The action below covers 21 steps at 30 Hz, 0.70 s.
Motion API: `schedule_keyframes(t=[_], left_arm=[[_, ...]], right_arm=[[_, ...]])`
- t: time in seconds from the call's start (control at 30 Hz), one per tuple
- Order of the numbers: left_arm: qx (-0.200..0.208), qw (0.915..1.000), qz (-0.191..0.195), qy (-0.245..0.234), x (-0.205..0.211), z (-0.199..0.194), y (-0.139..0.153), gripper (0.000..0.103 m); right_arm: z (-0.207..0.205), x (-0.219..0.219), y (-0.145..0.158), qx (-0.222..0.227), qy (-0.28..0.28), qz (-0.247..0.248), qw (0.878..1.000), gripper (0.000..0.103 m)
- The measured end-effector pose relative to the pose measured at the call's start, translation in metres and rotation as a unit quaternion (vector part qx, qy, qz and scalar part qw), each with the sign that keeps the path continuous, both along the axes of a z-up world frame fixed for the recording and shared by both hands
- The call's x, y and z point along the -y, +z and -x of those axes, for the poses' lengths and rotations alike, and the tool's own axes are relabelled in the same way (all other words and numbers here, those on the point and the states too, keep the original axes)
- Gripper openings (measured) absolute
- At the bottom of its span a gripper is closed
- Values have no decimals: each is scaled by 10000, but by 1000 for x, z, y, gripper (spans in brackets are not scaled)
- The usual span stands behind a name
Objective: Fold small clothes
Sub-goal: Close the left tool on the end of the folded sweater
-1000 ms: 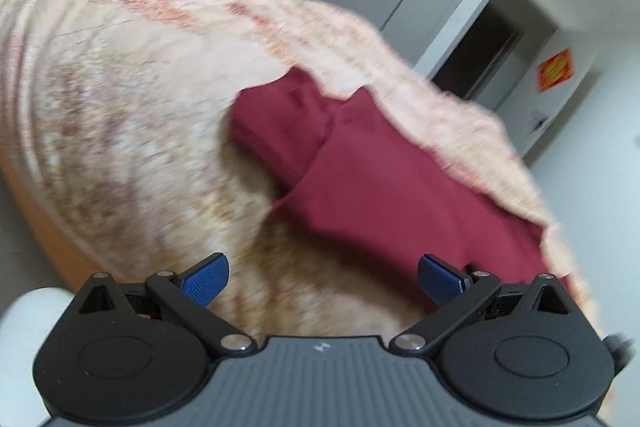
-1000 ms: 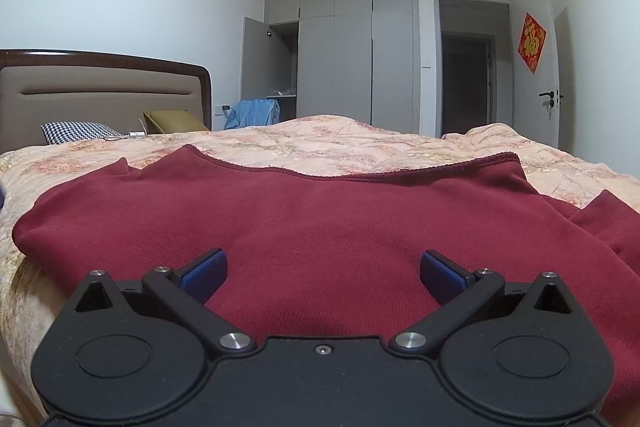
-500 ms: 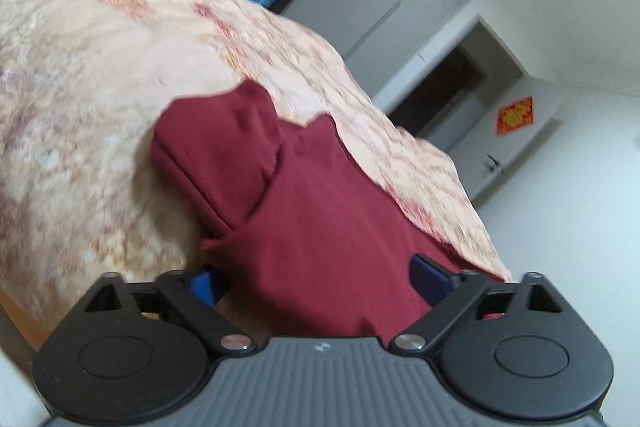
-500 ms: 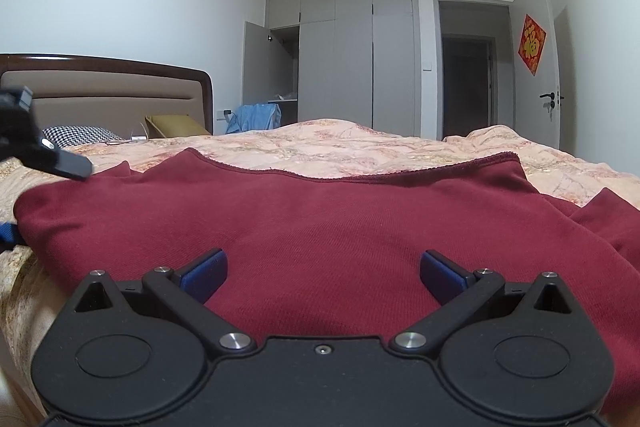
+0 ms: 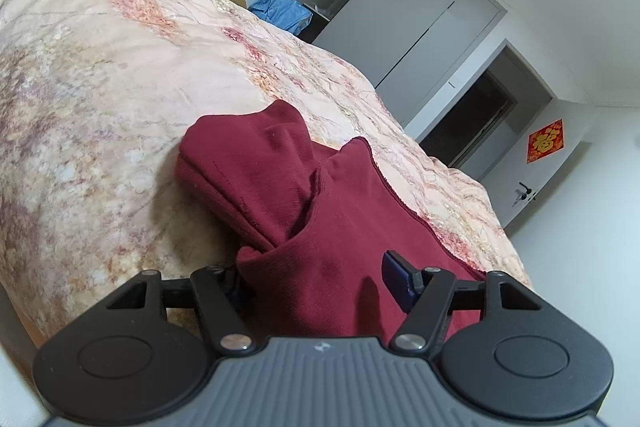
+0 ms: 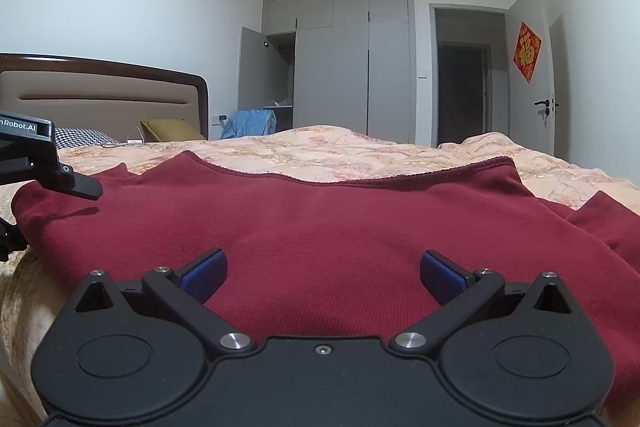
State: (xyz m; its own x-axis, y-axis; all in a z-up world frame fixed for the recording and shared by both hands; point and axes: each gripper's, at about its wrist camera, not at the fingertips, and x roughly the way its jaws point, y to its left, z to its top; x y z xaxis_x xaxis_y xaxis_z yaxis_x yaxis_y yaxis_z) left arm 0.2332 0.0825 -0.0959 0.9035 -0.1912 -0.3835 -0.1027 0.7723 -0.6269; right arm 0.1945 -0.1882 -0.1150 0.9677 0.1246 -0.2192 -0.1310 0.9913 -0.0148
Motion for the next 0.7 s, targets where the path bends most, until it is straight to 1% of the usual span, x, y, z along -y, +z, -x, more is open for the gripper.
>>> schedule_keyframes(t=[0.2,0.23,0.3,0.37,0.47,0.6,0.67,0.7], left_arm=[[-25,9999,111,12,-4,0,-1,70],[-35,9999,125,25,-6,-2,0,68],[-67,9998,147,73,-10,-6,0,62],[-144,9996,166,156,-15,-10,0,47],[-166,9995,222,153,-18,-13,-1,44],[-164,9997,45,153,-13,-13,1,40],[-177,9997,-59,160,-12,-14,4,39],[-188,9995,-188,150,-10,-16,7,39]], right_arm=[[1,-2,0,21,-24,12,10000,102],[1,-2,0,22,-24,14,10000,102],[1,-2,0,21,-24,15,10000,102],[1,-2,0,21,-25,15,10000,102],[1,-2,0,21,-25,14,10000,102],[1,-2,1,-36,-24,22,10000,102],[-5,-4,11,-316,-52,113,9994,102],[-8,-6,16,-440,-55,186,9988,102]])
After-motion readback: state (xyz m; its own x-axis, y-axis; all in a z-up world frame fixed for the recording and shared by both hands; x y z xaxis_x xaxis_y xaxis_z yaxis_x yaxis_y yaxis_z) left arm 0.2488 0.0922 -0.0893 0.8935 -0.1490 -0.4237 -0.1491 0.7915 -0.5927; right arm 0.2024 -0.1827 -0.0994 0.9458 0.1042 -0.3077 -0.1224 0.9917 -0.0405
